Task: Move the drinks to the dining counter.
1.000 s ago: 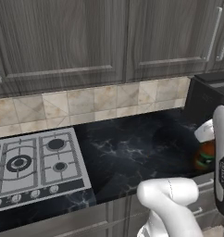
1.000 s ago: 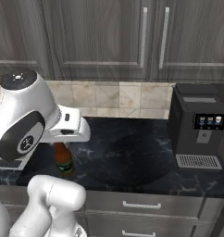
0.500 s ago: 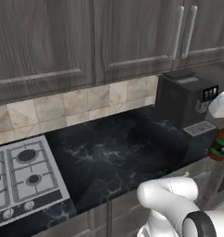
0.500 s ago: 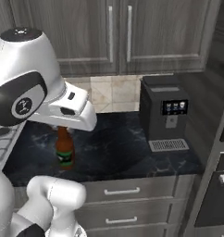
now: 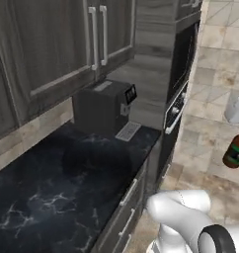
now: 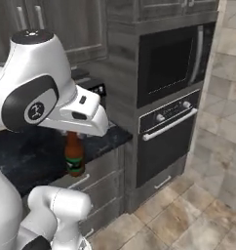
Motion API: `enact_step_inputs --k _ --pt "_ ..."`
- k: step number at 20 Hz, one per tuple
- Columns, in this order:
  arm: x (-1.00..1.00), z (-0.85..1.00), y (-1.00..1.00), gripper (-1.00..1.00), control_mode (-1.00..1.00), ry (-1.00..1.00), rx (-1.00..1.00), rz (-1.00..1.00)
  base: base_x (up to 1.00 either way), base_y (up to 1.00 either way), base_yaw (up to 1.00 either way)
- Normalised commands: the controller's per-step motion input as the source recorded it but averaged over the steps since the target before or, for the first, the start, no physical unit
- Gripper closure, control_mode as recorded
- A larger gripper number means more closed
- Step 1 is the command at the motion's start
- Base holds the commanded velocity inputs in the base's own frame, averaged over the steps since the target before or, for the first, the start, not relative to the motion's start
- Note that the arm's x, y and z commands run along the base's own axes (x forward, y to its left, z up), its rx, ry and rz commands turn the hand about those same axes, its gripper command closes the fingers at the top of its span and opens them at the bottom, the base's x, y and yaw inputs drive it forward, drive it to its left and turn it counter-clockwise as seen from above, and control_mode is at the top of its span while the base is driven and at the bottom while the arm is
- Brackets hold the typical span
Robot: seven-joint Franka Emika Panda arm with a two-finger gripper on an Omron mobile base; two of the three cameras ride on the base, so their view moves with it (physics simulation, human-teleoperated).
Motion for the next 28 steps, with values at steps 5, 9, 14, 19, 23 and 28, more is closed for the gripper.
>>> enact_step_inputs --k 5,9,14,19,23,28 --pt "0.00 0.00 0.00 1.00 1.00 0.00 0.00 0.00 0.00 0.00 -1.00" --pt "0.00 0.00 0.00 1.00 1.00 0.00 0.00 0.00 0.00 0.00 -1.00" --pt "0.00 0.00 0.00 1.00 1.00 0.00 0.00 0.00 0.00 0.00 -1.00" --pt "0.00 0.00 0.00 1.00 1.00 0.00 0.00 0.00 0.00 0.00 -1.00" --pt "0.00 0.00 0.00 1.00 1.00 0.00 0.00 0.00 0.00 0.00 -1.00" --pt "0.00 0.00 0.00 1.00 1.00 0.00 0.00 0.00 0.00 0.00 -1.00"
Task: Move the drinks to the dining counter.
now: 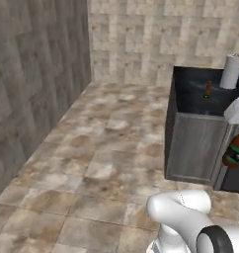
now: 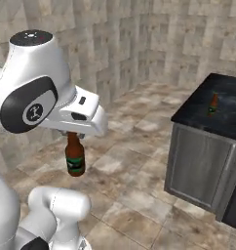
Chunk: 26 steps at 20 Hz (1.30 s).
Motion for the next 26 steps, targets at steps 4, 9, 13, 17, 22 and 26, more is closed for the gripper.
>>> enact_step_inputs --k 4,9,13,17,22,26 --pt "0.00 0.00 0.00 1.00 1.00 0.00 0.00 0.00 0.02 -0.25 -0.93" --pt "0.00 0.00 0.00 1.00 1.00 0.00 0.00 0.00 0.85 -0.90 -0.33" --pt "0.00 0.00 0.00 1.00 1.00 0.00 0.00 0.00 1.00 -1.00 0.00" --pt "0.00 0.00 0.00 1.00 1.00 0.00 0.00 0.00 1.00 -0.93 0.00" --pt "0.00 0.00 0.00 1.00 1.00 0.00 0.00 0.00 1.00 0.50 -0.03" --pt "0.00 0.00 0.00 1.00 1.00 0.00 0.00 0.00 1.00 1.00 -0.10"
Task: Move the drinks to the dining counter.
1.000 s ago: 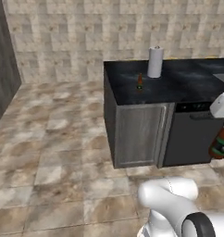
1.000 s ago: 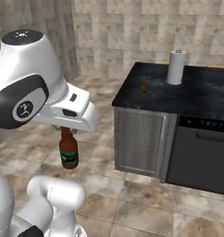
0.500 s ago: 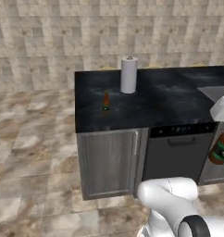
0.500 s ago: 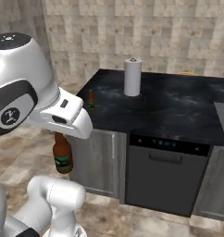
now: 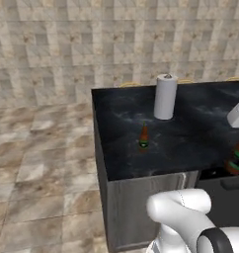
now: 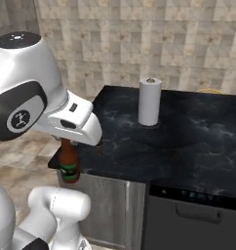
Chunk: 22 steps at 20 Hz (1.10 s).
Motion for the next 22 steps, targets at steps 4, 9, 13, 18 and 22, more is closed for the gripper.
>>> enact_step_inputs --k 4,9,13,18,22 --pt "0.00 0.00 0.00 1.00 1.00 0.00 0.00 0.00 1.00 0.41 -0.05" --pt "0.00 0.00 0.00 1.00 1.00 0.00 0.00 0.00 1.00 -0.63 -0.02" --pt "0.00 0.00 0.00 1.00 1.00 0.00 0.00 0.00 1.00 -0.51 -0.11" --pt "0.00 0.00 0.00 1.00 1.00 0.00 0.00 0.00 0.92 -0.46 -0.29" --pt "0.00 0.00 0.00 1.00 1.00 0.00 0.00 0.00 0.89 -0.30 -0.46"
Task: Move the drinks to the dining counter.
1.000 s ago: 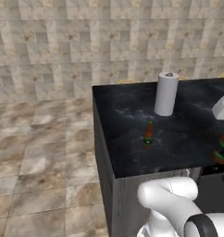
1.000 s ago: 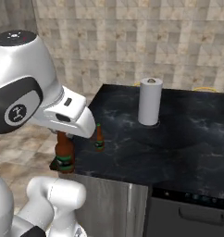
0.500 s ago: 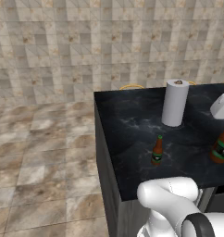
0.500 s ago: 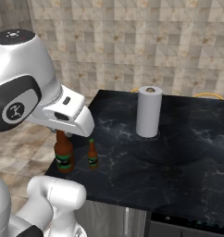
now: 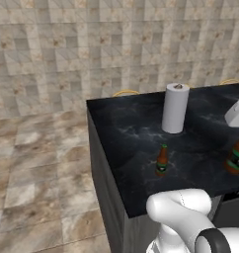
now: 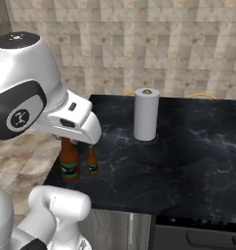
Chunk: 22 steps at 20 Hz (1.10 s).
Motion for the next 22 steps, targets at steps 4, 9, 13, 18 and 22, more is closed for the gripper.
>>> enact_step_inputs --k 4,9,13,18,22 --pt "0.00 0.00 0.00 1.00 1.00 0.00 0.00 0.00 1.00 -0.02 -0.22" --pt "0.00 0.00 0.00 1.00 1.00 0.00 0.00 0.00 1.00 -0.36 -0.01" --pt "0.00 0.00 0.00 1.00 1.00 0.00 0.00 0.00 0.97 -0.48 0.00" --pt "0.41 -0.13 -0.19 1.00 -1.00 0.00 0.01 0.04 0.35 -0.10 0.00" --pt "0.56 -0.07 -0.14 1.00 -1.00 0.00 0.00 0.12 0.00 0.00 0.00"
